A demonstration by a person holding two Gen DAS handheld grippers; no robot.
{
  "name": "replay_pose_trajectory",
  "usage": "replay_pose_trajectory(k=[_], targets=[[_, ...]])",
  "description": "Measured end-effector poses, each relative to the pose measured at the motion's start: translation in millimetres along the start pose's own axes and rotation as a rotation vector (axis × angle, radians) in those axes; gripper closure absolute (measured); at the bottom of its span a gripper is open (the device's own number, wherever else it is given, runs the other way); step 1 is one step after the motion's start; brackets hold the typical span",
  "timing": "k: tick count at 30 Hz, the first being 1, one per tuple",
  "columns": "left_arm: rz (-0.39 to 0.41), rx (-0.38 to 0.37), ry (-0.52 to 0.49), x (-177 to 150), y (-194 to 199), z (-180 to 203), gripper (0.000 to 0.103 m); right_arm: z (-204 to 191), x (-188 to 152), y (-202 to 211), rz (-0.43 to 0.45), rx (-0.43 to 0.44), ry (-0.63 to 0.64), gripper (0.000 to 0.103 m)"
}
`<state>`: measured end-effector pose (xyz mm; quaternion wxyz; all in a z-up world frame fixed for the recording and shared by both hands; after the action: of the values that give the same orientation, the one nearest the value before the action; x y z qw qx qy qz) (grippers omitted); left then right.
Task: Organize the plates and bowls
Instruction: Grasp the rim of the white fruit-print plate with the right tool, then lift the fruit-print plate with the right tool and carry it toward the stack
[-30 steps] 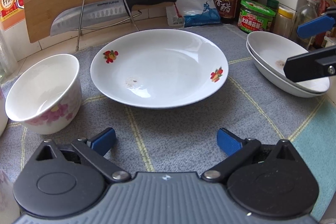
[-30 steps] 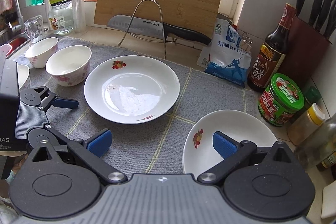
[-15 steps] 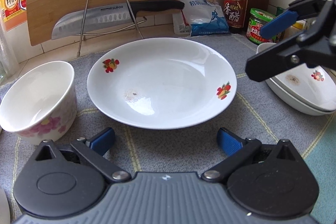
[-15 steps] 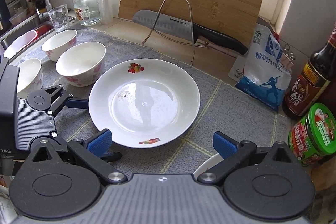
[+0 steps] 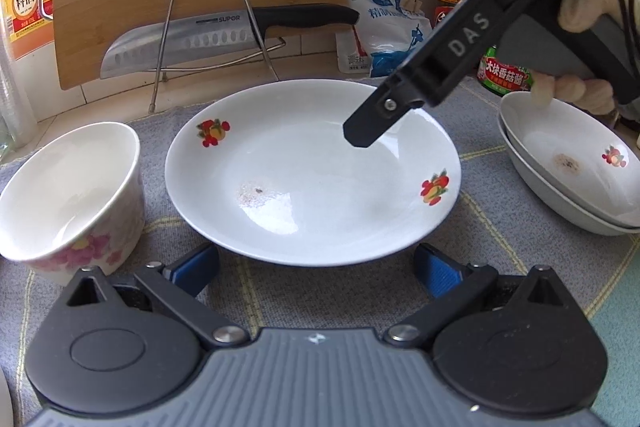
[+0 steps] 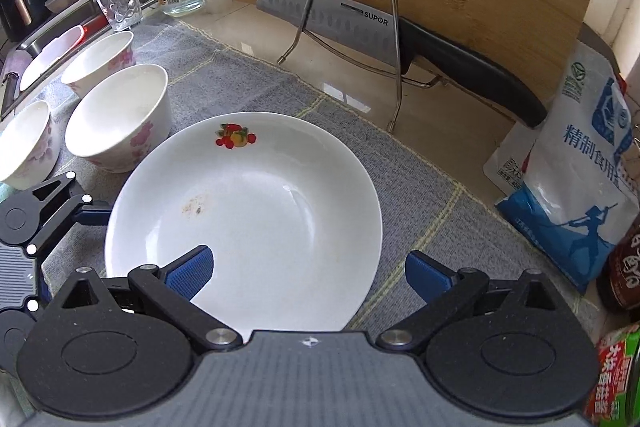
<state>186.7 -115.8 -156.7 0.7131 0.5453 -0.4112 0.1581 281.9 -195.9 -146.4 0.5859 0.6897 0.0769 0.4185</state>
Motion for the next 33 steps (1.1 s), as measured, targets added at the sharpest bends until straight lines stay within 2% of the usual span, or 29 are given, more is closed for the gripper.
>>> replay_pose_trajectory(k=[7, 12, 14, 24, 33], targets=[[-0.008, 0.011, 0.011, 1.1, -0.9, -1.4, 0.000, 9.0, 14.3, -28.3, -0.035, 0.103, -0.003, 0.000], [-0.008, 0.008, 0.006, 1.1, -0.6, -2.3, 0.000, 8.5, 25.5, -36.4, -0.038, 0.158, 0.007, 0.011], [-0.008, 0.008, 0.006, 1.5, -0.4, -2.8, 0.000, 6.7, 28.7, -38.4, -0.038, 0.177, 0.018, 0.013], [-0.002, 0.011, 0.008, 2.3, 0.2, -4.6, 0.000, 4.1, 42.4, -45.4, -0.030, 0.249, 0.043, 0.018], [0.004, 0.014, 0.009, 2.5, 1.7, -3.4, 0.000, 3.9, 43.7, -46.3, -0.042, 0.258, 0.049, 0.018]])
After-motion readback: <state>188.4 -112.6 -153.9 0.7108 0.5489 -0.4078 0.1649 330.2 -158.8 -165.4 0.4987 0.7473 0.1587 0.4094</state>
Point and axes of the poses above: each gripper's, at about its wrist camera, not at the fingertips, and y roughly against the way its jaws point, z to its right, x to its top, the point moved 7 cm from there along -y, roughly the way its jaws point, and after that the axes turned 5 degrees about -x, right-handed, at the moved point
